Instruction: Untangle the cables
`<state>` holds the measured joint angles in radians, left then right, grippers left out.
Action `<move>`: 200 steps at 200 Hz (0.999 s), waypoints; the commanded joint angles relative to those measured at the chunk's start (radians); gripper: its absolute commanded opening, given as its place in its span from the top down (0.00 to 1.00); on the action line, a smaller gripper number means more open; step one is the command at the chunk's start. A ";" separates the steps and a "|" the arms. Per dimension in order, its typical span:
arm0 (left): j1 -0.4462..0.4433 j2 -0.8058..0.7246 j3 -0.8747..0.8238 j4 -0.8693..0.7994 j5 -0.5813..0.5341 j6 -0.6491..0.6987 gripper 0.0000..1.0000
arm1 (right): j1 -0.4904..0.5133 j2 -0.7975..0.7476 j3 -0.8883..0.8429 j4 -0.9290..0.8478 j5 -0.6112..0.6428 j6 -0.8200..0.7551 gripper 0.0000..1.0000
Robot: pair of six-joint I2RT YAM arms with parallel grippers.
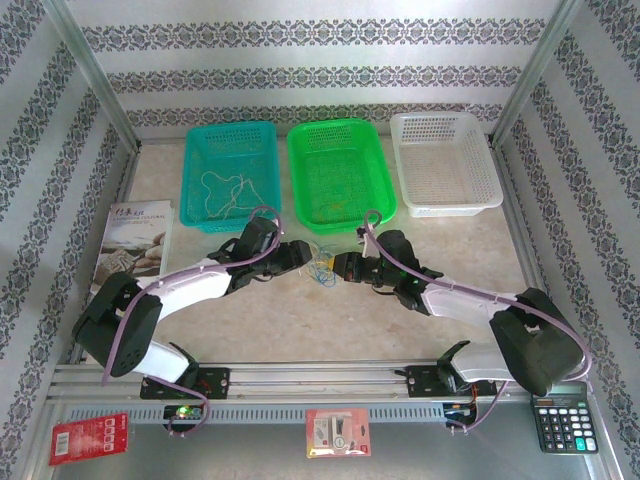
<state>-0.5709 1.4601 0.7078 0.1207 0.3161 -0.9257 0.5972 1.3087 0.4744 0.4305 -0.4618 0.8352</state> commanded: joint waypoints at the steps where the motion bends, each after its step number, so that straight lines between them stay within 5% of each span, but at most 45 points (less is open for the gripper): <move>1: 0.033 0.004 -0.018 0.054 -0.016 -0.022 0.43 | -0.010 -0.030 -0.026 0.030 -0.015 0.005 1.00; 90: 0.057 -0.175 -0.013 0.039 0.070 -0.033 0.43 | -0.033 0.007 -0.036 0.031 -0.001 0.008 1.00; 200: 0.000 0.037 -0.058 0.391 0.112 -0.120 0.45 | -0.031 0.010 -0.024 0.043 -0.018 0.026 1.00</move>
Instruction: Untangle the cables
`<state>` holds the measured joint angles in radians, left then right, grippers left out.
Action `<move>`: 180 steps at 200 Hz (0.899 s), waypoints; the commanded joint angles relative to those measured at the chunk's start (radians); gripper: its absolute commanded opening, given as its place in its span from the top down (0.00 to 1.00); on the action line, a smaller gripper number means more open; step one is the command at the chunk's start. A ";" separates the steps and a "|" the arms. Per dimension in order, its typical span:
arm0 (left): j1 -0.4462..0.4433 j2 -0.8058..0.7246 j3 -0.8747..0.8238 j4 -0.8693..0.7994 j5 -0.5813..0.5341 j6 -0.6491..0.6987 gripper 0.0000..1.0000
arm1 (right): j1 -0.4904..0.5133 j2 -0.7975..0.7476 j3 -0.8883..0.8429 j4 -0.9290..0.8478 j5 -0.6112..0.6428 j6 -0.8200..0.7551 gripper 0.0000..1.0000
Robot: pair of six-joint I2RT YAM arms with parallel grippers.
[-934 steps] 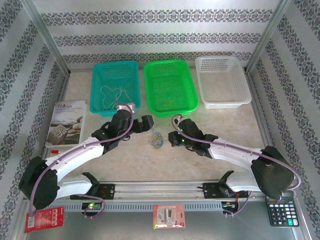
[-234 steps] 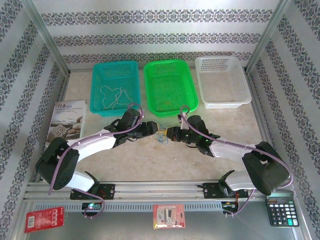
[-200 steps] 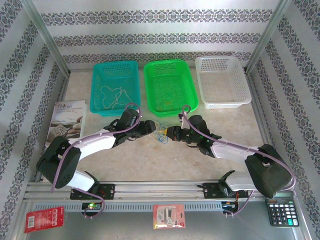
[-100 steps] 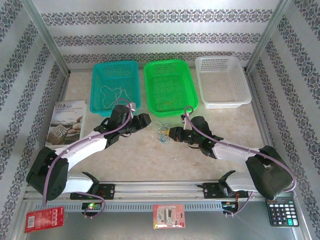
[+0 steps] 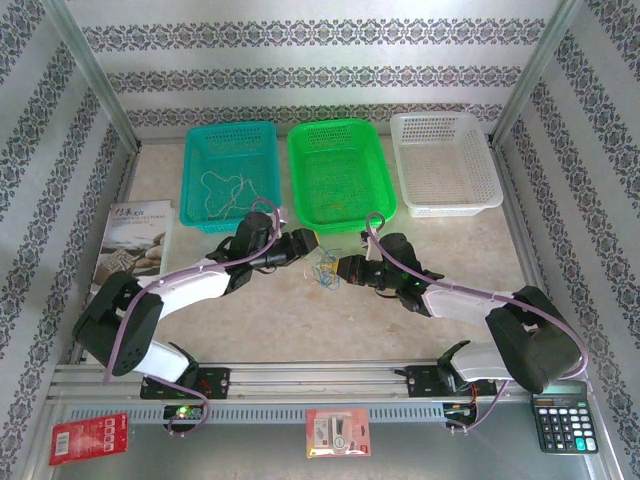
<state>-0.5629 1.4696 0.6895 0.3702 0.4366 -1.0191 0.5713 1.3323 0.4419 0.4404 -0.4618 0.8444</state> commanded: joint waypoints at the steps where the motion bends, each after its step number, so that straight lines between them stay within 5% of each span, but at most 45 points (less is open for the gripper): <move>1: -0.008 0.028 -0.042 0.145 -0.010 -0.026 0.45 | -0.006 -0.014 0.009 0.033 -0.018 0.016 1.00; 180: -0.008 0.058 -0.143 0.284 -0.007 -0.026 0.57 | -0.011 -0.014 -0.003 0.118 -0.020 0.074 1.00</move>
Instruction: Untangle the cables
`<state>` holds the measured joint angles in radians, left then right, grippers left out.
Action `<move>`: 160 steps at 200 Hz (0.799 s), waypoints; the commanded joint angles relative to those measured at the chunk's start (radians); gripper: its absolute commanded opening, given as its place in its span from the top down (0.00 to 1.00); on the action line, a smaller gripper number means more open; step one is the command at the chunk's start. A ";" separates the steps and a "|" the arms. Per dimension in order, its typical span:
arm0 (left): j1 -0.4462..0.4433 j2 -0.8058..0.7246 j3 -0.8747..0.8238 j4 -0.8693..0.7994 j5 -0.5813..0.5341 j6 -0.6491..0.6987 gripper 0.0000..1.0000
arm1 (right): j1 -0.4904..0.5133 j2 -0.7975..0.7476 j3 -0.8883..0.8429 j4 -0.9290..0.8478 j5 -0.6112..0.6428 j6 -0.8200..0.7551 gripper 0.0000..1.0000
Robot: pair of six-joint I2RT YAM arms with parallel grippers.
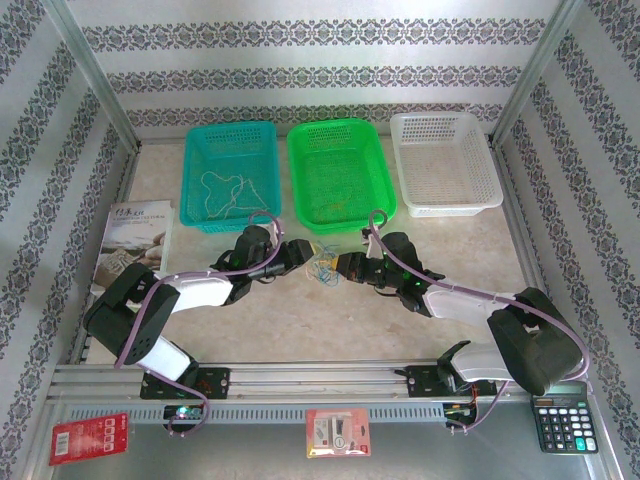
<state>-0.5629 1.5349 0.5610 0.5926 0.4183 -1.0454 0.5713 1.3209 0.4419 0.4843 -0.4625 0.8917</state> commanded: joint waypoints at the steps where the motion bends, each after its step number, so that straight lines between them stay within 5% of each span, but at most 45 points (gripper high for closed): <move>1: -0.008 -0.006 -0.015 0.062 0.012 0.001 0.57 | -0.011 -0.002 -0.004 0.075 -0.020 0.028 1.00; 114: -0.008 -0.032 -0.055 0.156 0.031 -0.013 0.63 | -0.027 0.035 -0.023 0.161 -0.033 0.078 1.00; 160: -0.008 -0.043 -0.057 0.161 0.027 -0.015 0.77 | -0.029 0.046 -0.035 0.168 -0.028 0.076 1.00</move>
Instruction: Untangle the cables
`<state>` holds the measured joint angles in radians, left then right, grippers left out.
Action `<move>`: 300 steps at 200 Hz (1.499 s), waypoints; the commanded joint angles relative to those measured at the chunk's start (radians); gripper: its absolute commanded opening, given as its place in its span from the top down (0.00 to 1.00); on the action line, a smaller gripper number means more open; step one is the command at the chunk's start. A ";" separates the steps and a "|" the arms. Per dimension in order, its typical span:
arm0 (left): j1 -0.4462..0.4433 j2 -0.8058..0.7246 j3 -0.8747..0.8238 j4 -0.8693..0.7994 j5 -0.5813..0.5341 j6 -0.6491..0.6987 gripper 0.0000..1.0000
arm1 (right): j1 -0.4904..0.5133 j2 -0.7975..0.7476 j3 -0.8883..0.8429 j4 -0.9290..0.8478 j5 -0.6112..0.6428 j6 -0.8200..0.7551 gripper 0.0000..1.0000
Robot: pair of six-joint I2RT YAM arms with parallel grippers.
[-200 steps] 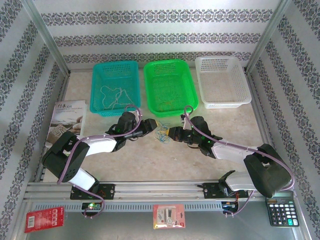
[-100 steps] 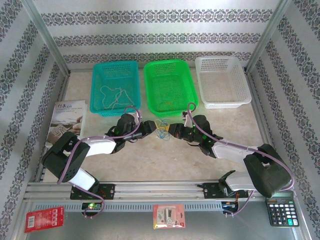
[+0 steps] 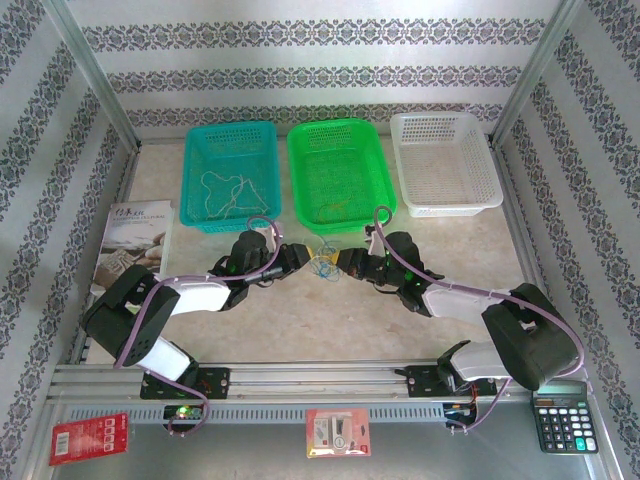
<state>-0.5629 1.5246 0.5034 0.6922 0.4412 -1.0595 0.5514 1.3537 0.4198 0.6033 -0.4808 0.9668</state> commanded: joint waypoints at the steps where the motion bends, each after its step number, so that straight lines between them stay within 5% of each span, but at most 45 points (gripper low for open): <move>1: -0.008 -0.032 0.000 0.060 0.003 0.000 0.77 | -0.009 0.014 -0.013 0.049 -0.010 0.001 1.00; 55: -0.008 -0.076 -0.005 0.013 -0.015 0.013 1.00 | -0.011 0.038 -0.024 0.055 0.003 -0.003 1.00; 147: -0.008 -0.291 0.041 -0.201 -0.061 0.091 1.00 | -0.007 0.142 -0.064 0.074 0.041 -0.023 1.00; 168: -0.008 -0.314 0.066 -0.238 -0.060 0.110 1.00 | 0.001 0.131 -0.059 0.066 0.037 -0.026 0.68; 184: -0.009 -0.315 0.080 -0.251 -0.051 0.119 1.00 | 0.002 0.097 -0.056 0.027 0.043 -0.039 0.55; 257: -0.008 -0.308 0.101 -0.274 -0.032 0.124 1.00 | 0.016 -0.183 0.018 -0.335 0.146 -0.167 0.50; 300: -0.008 -0.308 0.105 -0.271 -0.028 0.115 1.00 | 0.107 -0.188 0.164 -0.487 0.197 -0.327 0.42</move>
<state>-0.5629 1.2240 0.5758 0.4385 0.3954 -0.9646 0.6113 1.1595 0.4988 0.2348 -0.3359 0.7712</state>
